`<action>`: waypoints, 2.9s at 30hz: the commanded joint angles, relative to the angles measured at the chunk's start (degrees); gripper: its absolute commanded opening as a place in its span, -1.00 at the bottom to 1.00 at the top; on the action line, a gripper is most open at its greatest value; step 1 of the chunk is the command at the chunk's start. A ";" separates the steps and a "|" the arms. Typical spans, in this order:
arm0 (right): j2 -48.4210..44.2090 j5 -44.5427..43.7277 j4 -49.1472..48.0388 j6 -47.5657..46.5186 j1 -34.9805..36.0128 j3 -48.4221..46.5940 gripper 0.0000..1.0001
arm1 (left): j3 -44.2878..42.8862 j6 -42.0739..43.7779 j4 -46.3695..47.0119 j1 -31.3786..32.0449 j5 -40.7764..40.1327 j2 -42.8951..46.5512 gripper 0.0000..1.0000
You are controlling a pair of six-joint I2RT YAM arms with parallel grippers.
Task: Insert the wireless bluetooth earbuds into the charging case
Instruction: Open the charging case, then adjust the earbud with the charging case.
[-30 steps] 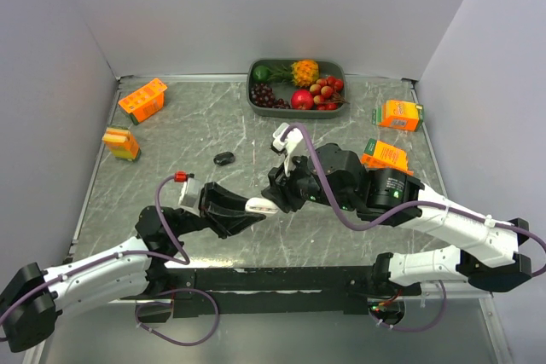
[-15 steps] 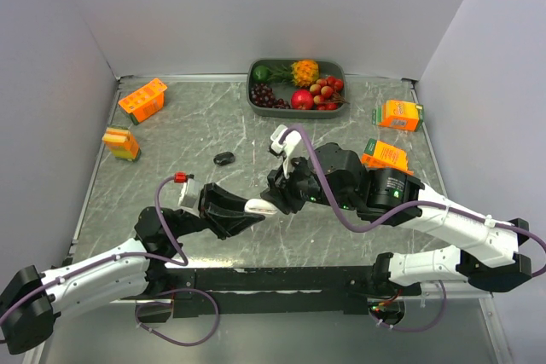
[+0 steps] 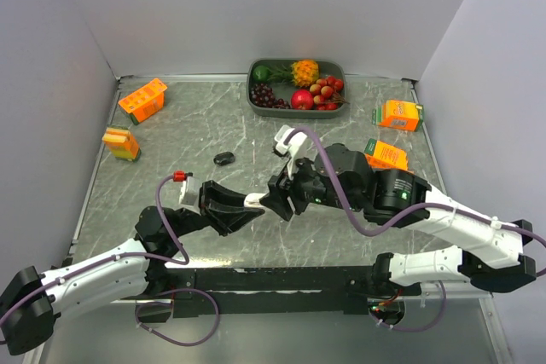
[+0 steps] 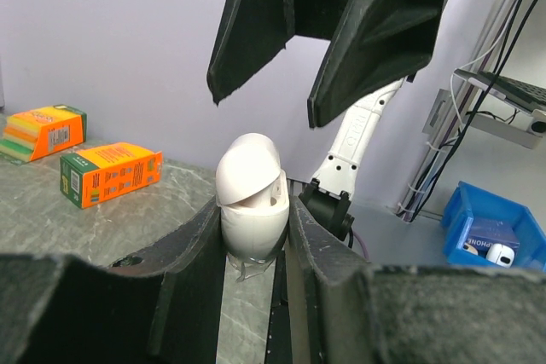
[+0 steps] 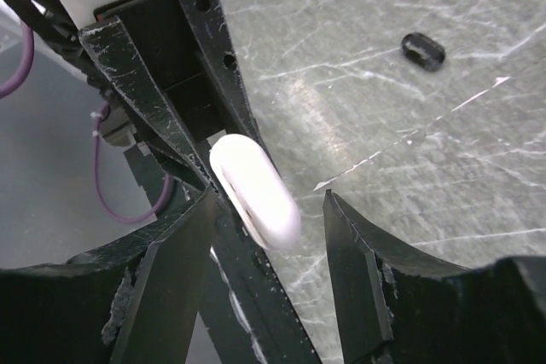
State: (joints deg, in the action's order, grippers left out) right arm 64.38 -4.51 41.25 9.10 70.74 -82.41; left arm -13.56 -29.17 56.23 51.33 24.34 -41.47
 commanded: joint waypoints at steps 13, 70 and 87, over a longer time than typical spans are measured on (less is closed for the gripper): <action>0.92 -1.82 4.36 -4.09 0.36 -1.96 0.29 | -2.17 1.22 0.11 -0.27 0.80 1.13 -0.98; 2.23 27.63 9.02 -8.23 -3.33 -6.36 -0.25 | -5.86 2.19 -5.78 -0.09 13.46 -1.50 -0.98; 4.88 15.77 8.93 -5.33 -2.98 -5.13 -0.30 | -6.65 2.27 -7.10 -0.18 13.37 -2.21 -0.98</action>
State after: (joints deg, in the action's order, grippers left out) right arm 68.49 14.83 50.33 2.92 67.35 -87.64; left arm -17.85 -26.72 47.72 51.18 36.69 -43.77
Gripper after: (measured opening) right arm 0.353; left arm 0.338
